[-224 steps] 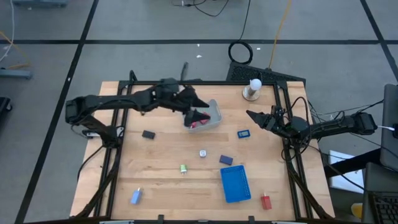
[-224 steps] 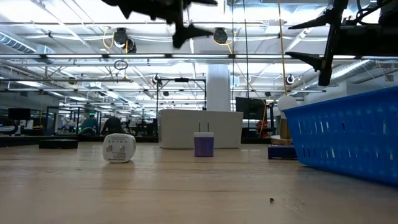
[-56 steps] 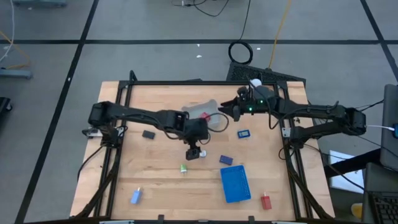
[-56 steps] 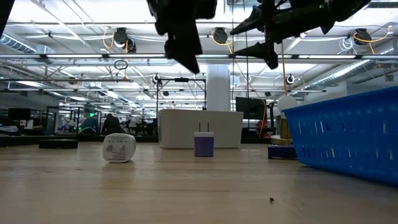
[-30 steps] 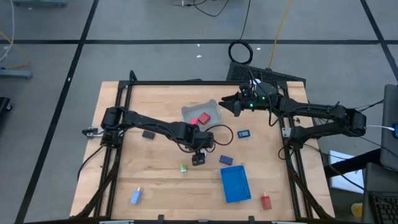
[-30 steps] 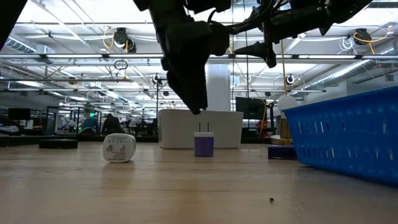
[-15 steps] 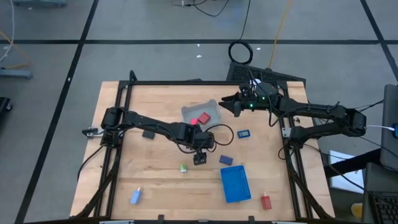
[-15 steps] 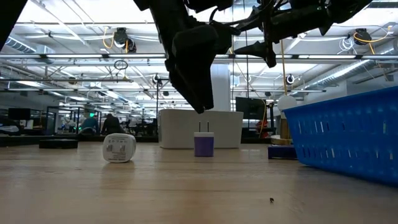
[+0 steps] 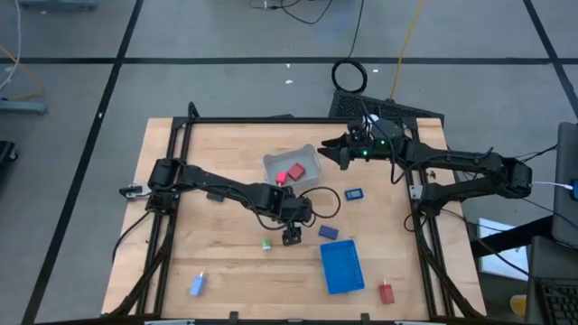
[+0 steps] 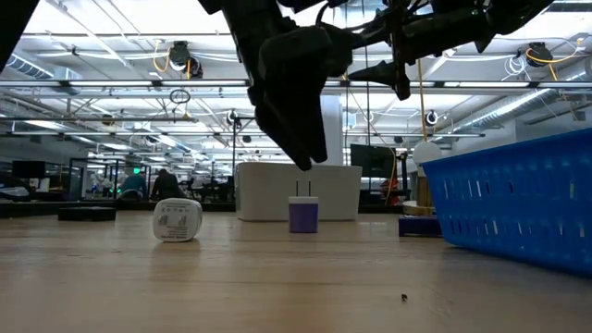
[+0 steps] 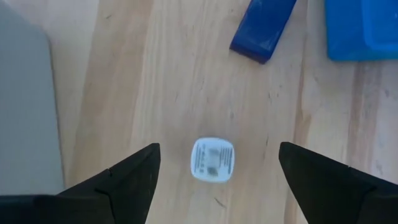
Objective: Pick & Place Office items
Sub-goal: Put the purple charger adapter into the gray bin
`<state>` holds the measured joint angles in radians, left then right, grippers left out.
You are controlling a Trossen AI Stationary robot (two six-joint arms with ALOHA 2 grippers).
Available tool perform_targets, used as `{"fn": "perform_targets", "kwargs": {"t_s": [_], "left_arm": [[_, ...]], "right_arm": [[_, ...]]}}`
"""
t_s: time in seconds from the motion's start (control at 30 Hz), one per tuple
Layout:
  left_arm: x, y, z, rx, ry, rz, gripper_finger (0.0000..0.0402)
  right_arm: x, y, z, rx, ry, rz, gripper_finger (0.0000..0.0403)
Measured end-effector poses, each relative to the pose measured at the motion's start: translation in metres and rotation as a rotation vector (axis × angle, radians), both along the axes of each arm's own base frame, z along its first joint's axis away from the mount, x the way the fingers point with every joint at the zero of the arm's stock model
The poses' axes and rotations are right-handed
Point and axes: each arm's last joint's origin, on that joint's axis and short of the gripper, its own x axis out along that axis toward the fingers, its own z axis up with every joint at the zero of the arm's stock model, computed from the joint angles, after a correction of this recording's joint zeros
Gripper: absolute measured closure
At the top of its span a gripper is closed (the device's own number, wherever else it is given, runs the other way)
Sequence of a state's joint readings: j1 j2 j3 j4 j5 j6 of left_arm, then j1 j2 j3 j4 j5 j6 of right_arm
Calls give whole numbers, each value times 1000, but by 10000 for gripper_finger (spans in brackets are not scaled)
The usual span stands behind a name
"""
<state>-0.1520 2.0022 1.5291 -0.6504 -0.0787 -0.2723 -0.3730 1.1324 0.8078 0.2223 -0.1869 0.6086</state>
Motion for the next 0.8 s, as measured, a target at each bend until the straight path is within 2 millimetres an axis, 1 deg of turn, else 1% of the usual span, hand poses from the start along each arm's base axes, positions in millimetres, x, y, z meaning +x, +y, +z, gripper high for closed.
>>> {"fn": "perform_targets", "kwargs": {"t_s": [0.13, 0.3, 0.53, 0.6, 0.8], "left_arm": [[3, -1, -11, -1, 21, -2, 69], [4, -2, -19, -13, 43, -9, 68], [7, -3, -32, -20, 68, -13, 68], [9, -3, -38, -24, 79, -15, 68], [11, -1, -47, -84, 99, -10, 68]], "right_arm": [[0, 0, 2, -6, -20, -3, 161], [1, -1, 6, -14, -53, -3, 161], [1, -1, 7, -17, -63, -2, 161], [1, -1, 7, -17, -63, -2, 161], [1, -1, 7, -16, -67, -2, 161]]}}
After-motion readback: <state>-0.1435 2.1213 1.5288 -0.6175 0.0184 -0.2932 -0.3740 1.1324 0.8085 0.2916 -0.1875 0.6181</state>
